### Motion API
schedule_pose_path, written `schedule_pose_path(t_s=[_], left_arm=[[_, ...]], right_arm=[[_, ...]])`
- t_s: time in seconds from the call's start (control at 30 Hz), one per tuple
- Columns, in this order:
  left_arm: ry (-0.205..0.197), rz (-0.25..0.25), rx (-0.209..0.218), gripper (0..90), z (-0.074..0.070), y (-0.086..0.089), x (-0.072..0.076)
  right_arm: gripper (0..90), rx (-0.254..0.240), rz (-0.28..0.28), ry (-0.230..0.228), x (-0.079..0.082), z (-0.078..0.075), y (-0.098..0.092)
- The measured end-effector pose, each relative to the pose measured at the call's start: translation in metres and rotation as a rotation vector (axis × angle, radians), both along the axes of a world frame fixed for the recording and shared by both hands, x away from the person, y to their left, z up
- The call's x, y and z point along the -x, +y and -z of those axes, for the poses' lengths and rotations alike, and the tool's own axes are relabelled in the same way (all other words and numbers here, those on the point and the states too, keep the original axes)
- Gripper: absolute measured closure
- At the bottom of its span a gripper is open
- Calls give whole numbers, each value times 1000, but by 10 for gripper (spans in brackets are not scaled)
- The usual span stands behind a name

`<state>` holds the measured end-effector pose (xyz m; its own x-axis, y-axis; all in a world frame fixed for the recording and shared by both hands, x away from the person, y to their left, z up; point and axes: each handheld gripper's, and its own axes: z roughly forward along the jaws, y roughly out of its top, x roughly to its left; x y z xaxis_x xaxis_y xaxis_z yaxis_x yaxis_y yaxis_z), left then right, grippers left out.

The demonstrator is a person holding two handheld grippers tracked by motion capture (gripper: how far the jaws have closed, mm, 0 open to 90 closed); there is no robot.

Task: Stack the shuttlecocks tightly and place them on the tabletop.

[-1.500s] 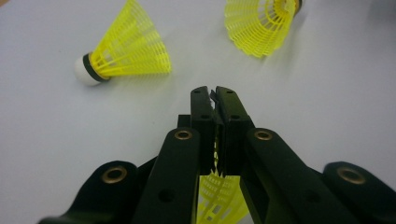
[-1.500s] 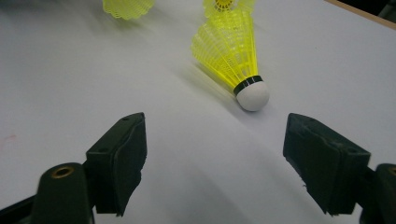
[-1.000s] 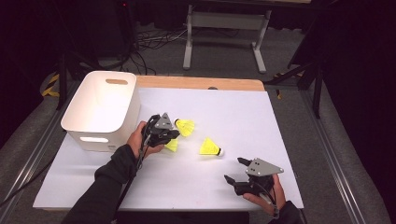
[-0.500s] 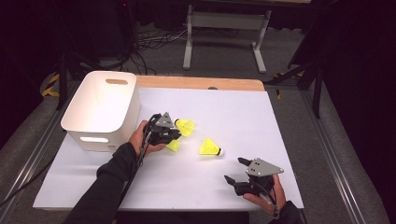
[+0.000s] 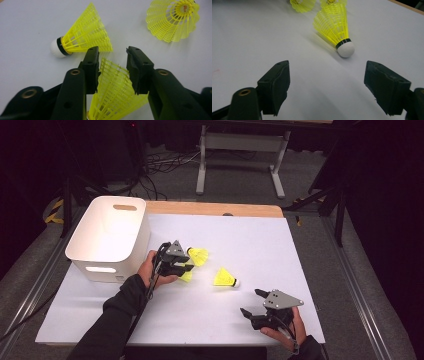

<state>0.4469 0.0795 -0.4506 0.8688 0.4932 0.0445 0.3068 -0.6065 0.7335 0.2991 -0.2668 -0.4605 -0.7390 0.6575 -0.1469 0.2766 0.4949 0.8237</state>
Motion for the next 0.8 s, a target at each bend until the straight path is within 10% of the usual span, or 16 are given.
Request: schedule_pose_path(t_s=[0.37, 0.8], left_arm=[[-46, -2, -11, 867, 0, -2, 0], [-47, 31, -21, 803, 2, -11, -6]], right_arm=[[220, 6, -8, 5, 0, 1, 2], [219, 1, -11, 5, -1, 1, 1]])
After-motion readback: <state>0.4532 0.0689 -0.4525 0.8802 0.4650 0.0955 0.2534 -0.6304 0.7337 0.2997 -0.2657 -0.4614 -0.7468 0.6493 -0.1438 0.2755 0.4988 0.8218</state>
